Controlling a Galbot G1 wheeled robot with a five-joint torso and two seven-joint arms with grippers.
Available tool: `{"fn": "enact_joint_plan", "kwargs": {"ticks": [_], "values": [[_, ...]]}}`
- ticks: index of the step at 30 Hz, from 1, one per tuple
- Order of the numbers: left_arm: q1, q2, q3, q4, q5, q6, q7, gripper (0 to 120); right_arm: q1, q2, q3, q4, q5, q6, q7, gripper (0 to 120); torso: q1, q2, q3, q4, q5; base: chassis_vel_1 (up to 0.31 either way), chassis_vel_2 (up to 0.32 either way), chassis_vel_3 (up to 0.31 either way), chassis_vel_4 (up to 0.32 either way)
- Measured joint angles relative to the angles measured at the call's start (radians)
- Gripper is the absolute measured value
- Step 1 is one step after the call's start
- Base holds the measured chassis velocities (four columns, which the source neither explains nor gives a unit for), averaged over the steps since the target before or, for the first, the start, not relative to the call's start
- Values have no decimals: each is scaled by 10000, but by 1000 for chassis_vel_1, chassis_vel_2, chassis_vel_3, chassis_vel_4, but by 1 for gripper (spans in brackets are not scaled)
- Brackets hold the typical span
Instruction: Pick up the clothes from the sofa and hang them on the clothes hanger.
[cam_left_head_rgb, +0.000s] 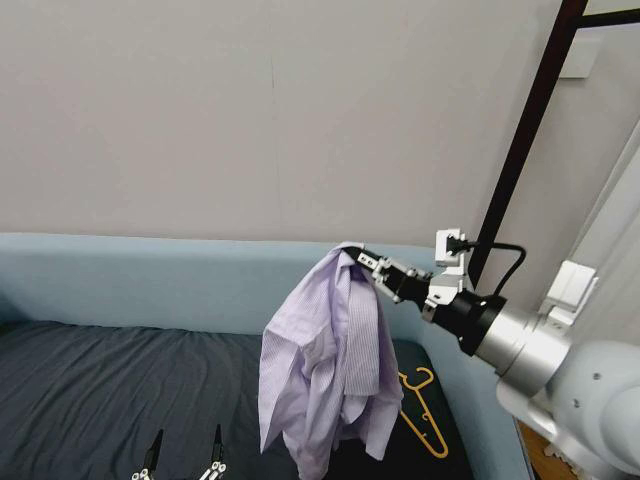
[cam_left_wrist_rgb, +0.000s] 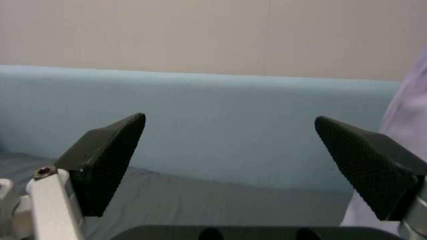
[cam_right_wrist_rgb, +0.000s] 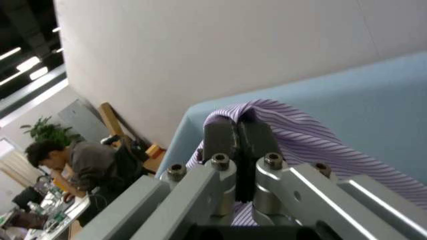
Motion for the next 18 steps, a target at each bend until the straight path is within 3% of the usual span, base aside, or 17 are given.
{"fn": "enact_joint_plan", "kwargs": {"ticks": [2, 5, 6, 10, 11, 15, 18], "values": [[5, -17, -32, 3, -30, -1, -4, 100, -70, 363, -325, -299, -308, -17, 73, 0, 0, 0, 0, 0, -2, 0, 0, 0, 0], [19, -116, -142, 102, -88, -1, -12, 100, -52, 2373, -1832, -2631, -1691, 38, 526, 0, 0, -1, 2, 1, -1, 0, 0, 0, 0], [19, -116, -142, 102, -88, -1, -12, 100, -52, 2373, -1832, -2631, -1691, 38, 526, 0, 0, -1, 2, 1, -1, 0, 0, 0, 0], [26, -270, -184, 185, -78, -1, -13, 100, 494, 4328, -2803, -5711, -3094, 405, 1024, 0, 1, -1, 2, 4, -5, 0, 0, 0, 0], [26, -270, -184, 185, -78, -1, -13, 100, 494, 4328, -2803, -5711, -3094, 405, 1024, 0, 1, -1, 2, 4, -5, 0, 0, 0, 0], [17, -351, -229, 304, -50, -1, -12, 100, 834, 5900, -3392, -8697, -4757, 786, 1425, 0, 2, -2, 2, 1, -5, 0, 0, 0, 0], [-4, -358, -226, 387, -39, 0, -11, 100, 848, 6229, -3573, -9514, -5219, 825, 1482, 0, 2, -2, 2, 1, -4, 0, 0, 0, 0]]}}
